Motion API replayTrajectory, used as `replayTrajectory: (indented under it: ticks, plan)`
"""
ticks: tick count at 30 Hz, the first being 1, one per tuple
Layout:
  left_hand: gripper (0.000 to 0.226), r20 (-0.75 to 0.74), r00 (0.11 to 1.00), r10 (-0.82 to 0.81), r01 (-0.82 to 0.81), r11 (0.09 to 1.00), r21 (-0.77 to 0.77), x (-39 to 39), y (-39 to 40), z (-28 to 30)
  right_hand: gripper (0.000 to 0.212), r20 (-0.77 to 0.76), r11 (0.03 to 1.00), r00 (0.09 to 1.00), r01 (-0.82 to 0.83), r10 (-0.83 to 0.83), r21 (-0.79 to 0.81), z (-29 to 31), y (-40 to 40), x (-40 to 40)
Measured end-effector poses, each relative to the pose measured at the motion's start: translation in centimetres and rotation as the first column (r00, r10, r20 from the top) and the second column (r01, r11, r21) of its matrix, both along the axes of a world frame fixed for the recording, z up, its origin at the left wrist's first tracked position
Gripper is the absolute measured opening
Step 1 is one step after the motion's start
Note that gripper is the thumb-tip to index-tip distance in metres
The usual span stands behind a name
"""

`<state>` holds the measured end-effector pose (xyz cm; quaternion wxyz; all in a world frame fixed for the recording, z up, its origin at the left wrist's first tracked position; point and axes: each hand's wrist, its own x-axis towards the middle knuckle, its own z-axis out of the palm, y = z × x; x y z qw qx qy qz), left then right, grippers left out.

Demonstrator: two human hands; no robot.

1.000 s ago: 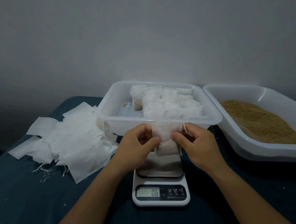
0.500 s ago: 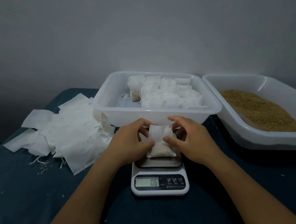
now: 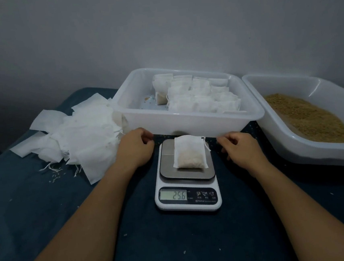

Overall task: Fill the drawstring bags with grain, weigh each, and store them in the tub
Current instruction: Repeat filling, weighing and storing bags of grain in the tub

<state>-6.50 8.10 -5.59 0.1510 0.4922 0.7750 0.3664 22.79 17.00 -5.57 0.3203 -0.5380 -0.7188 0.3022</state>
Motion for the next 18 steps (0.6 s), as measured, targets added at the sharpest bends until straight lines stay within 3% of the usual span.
replayTrajectory:
  ticks: [5, 18]
  plan:
    - [0.025, -0.08, 0.994, -0.069, 0.064, 0.996, -0.066, 0.12, 0.29, -0.05, 0.018, -0.008, 1.0, 1.0, -0.02, 0.02, 0.001, -0.42, 0.4, 0.05]
    - [0.017, -0.017, 0.998, -0.063, 0.062, 0.997, -0.035, -0.01, 0.58, -0.67, 0.015, 0.01, 0.997, 1.0, -0.03, 0.029, 0.065, -0.7, 0.58, -0.25]
